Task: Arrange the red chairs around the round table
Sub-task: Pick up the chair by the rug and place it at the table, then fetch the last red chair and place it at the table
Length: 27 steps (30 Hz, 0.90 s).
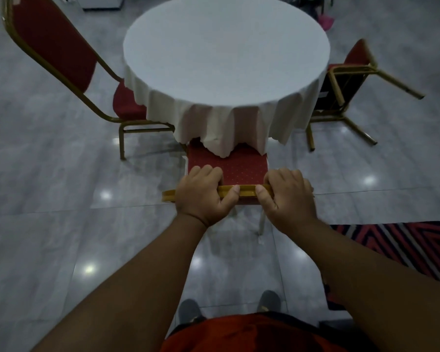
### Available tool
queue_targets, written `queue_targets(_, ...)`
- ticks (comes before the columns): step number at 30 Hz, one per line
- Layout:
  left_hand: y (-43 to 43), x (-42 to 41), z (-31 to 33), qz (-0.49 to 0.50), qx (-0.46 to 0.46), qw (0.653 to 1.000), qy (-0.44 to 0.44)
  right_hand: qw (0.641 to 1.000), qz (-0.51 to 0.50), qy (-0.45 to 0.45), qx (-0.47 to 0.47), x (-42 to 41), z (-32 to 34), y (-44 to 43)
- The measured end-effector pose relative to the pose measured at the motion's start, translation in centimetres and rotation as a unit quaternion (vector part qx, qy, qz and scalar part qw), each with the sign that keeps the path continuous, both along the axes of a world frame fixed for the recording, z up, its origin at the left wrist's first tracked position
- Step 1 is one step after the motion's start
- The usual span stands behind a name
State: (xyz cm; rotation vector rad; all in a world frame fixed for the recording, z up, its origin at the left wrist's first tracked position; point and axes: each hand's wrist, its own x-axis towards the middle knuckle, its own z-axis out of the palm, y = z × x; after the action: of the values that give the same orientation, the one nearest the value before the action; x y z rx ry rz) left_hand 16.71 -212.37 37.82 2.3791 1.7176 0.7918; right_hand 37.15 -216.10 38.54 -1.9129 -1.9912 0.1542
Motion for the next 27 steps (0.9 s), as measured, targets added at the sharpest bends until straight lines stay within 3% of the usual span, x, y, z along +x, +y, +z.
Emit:
queue_targets(11,1.0,-0.4,0.6,-0.022,-0.042,0.999,0.026,1.0,-0.019,-0.003,-0.007,-0.2,-0.1,0.4)
queue_targets(20,3.2,1.9,2.8,-0.086,-0.189,0.978,0.009,0.996,0.003,0.016,-0.083,1.1,1.4,0.7)
queue_targets(24,4.9,5.5,4.3,-0.107,-0.215,0.97,0.035,0.994,-0.085,0.017,-0.064,4.9,1.7,-0.1)
queue_targets(27,6.2,9.6,5.0,-0.14,-0.211,0.967,0.033,0.983,-0.151,-0.018,-0.104,9.8,1.8,-1.0)
